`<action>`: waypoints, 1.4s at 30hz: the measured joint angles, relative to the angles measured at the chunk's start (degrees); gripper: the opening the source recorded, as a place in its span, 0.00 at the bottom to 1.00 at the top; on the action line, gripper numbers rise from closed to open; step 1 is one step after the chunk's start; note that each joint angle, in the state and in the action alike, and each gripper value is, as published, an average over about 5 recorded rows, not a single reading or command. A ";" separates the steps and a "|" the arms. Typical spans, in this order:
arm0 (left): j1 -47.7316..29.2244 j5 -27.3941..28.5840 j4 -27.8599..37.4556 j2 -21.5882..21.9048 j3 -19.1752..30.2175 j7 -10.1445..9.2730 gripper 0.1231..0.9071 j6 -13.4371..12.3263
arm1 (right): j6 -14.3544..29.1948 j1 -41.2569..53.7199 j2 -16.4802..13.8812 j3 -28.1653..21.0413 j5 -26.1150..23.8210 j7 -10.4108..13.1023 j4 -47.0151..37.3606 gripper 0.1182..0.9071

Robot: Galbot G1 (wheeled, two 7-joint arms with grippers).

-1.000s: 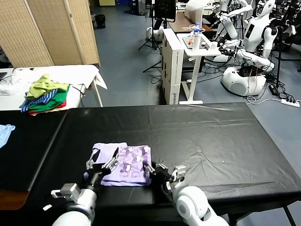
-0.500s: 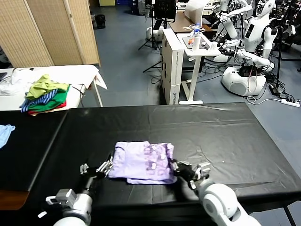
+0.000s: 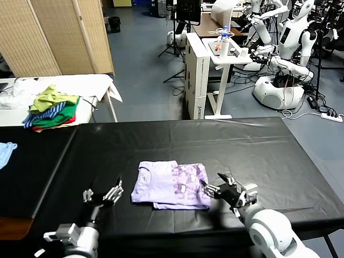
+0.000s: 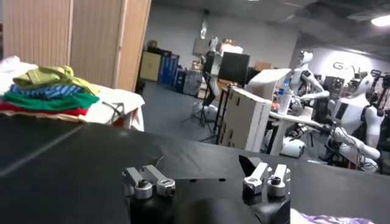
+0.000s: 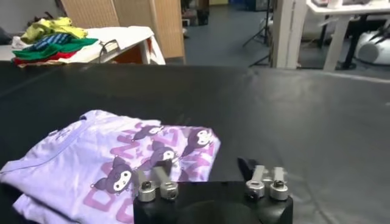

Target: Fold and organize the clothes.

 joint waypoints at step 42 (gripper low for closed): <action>19.73 -3.81 -8.52 5.12 -3.36 -5.41 1.00 3.33 | 27.69 -45.61 6.30 14.28 -19.25 7.68 15.89 1.00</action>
